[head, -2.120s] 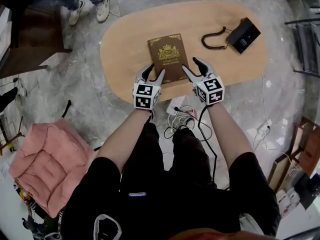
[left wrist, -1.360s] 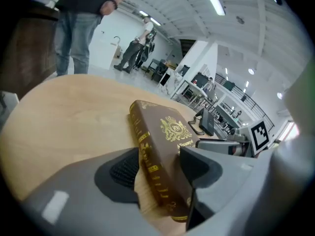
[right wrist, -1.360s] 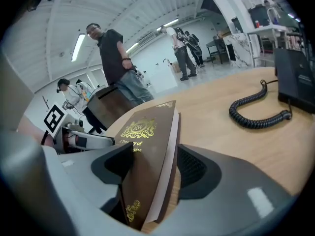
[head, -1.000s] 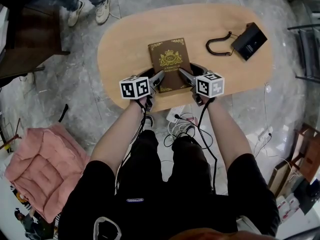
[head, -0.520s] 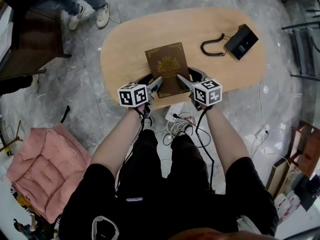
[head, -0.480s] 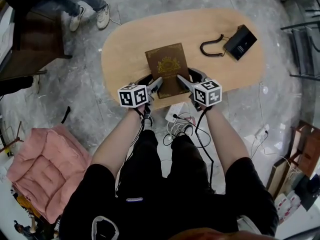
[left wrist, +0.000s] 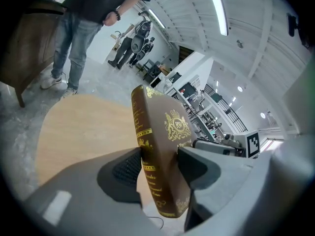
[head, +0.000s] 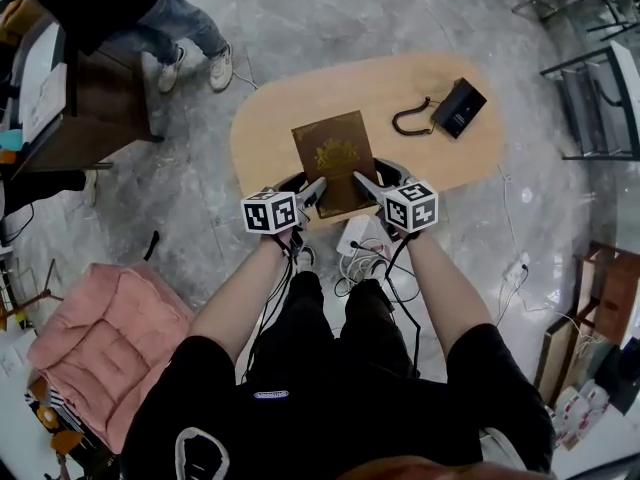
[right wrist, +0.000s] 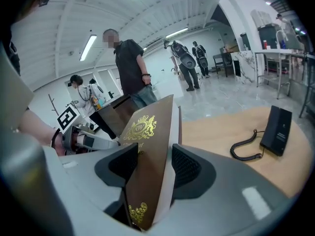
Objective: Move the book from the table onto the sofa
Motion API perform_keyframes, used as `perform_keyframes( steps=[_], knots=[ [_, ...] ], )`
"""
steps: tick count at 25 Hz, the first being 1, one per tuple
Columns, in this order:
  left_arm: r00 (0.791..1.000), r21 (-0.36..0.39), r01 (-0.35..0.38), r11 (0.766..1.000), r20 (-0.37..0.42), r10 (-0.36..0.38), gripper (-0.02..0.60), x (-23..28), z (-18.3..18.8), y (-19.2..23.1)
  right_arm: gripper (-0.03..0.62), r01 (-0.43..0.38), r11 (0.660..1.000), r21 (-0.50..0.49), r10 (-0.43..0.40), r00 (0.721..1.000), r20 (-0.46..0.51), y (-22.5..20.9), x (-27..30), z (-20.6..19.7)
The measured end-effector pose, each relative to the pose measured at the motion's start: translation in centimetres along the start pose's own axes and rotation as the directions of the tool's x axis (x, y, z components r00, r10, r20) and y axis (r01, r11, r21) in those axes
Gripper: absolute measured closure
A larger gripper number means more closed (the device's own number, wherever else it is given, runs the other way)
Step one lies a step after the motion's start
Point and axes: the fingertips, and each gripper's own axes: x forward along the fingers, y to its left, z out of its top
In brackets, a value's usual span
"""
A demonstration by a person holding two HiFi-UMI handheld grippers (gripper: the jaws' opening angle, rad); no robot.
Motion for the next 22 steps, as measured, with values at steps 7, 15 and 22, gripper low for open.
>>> perform_keyframes(
  steps=[7,15,22],
  knots=[
    [1.0,0.008,0.02,1.0,-0.012,-0.02,0.339,-6.0,1.5,-1.9,0.352,0.032,0.999,-0.005,-0.032,0.999,0.018,5.9,-2.5,2.7],
    [0.998,0.044,-0.003,0.999,0.055,0.001,0.339,-10.7,3.3,-5.2,0.364,-0.023,0.995,-0.093,0.03,0.997,0.073,9.9,-5.6,6.4],
    [0.984,0.077,-0.06,0.995,0.171,0.046,0.339,-14.1,2.6,-10.4,0.365,-0.084,0.981,-0.175,0.108,0.986,0.13,12.3,-10.6,7.3]
  ],
)
